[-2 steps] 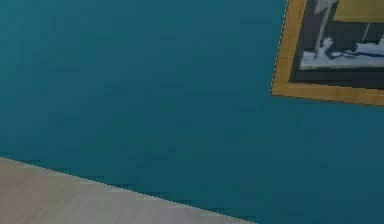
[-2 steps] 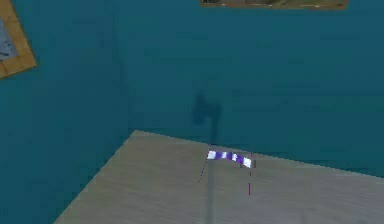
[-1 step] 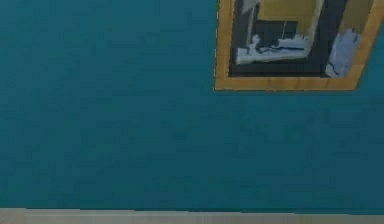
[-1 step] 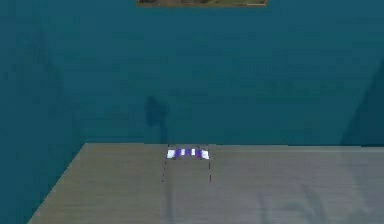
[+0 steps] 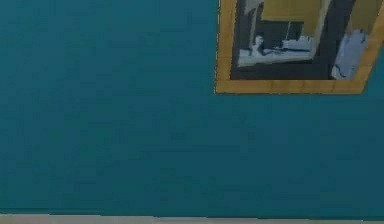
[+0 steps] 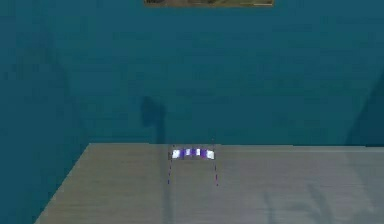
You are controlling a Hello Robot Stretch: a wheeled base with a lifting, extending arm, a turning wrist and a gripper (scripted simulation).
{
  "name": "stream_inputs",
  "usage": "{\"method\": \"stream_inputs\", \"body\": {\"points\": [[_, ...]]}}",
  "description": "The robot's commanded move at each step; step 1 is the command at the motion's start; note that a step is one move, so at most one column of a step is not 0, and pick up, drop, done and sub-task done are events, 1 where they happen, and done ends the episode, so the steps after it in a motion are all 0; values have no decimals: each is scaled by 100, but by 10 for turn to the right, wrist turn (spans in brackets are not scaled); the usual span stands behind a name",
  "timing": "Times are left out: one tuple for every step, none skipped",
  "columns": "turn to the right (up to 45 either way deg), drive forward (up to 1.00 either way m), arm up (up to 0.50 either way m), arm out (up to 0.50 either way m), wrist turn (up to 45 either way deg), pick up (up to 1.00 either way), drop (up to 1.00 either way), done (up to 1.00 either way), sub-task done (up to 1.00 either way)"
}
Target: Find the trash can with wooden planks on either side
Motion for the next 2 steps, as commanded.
{"method": "stream_inputs", "body": {"points": [[-360, 0, 0, 0, 0, 0, 0, 0, 0], [0, 70, 0, 0, 0, 0, 0, 0, 0]]}}
